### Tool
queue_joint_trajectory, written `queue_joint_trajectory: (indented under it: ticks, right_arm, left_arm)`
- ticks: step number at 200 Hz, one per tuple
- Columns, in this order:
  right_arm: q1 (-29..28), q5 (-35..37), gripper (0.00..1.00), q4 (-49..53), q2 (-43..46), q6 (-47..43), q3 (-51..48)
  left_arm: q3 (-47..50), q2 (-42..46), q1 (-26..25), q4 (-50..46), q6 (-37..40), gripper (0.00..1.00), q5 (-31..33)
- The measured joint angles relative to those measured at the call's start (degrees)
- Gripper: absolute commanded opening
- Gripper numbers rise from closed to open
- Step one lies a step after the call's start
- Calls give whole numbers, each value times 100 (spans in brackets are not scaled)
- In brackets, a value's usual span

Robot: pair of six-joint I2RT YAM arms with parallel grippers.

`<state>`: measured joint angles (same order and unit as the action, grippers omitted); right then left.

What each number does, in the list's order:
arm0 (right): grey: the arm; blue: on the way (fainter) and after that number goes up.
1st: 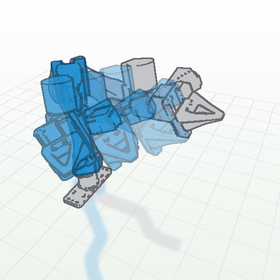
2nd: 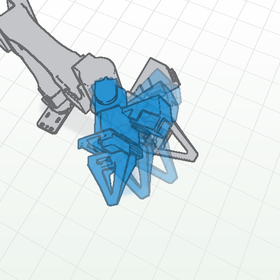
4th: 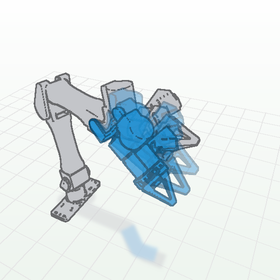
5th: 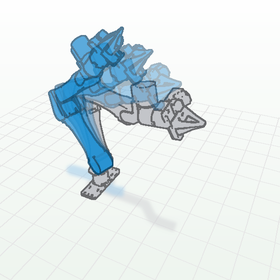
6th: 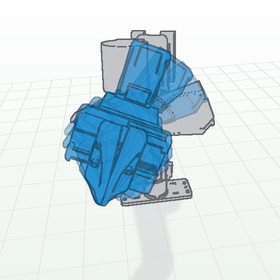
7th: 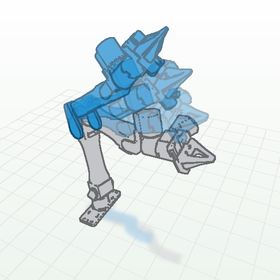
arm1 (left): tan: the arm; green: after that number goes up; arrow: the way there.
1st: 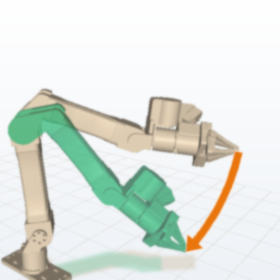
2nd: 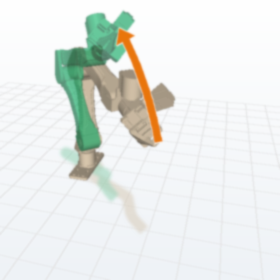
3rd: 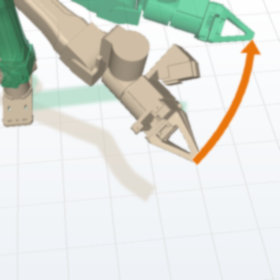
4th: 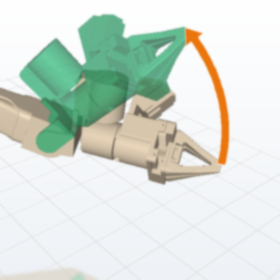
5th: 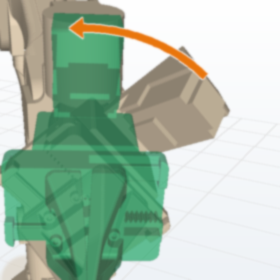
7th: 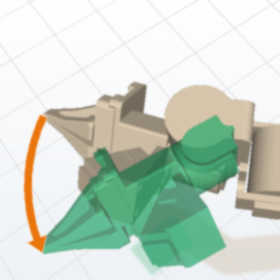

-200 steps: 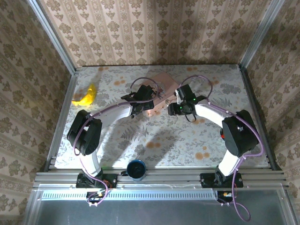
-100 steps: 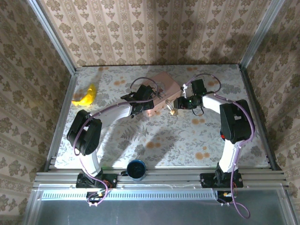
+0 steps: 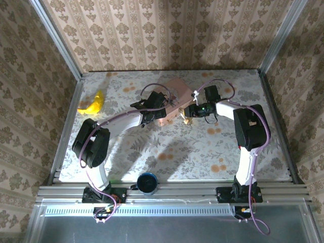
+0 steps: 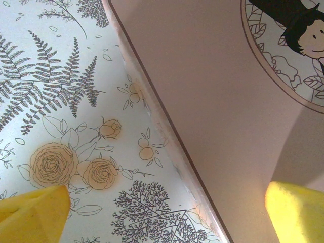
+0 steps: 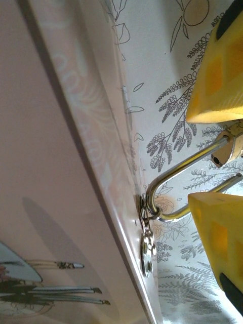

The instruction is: Unlock the padlock with the key

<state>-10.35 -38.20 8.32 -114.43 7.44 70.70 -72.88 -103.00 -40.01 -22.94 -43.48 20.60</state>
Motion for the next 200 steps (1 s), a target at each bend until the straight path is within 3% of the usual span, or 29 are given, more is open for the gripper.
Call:
queue_joint_trajectory:
  ticks: [200]
  right_arm:
    - [-76,223,42,343,-179,-9,275]
  left_arm:
    - [0,0,33,2,0,100,-92]
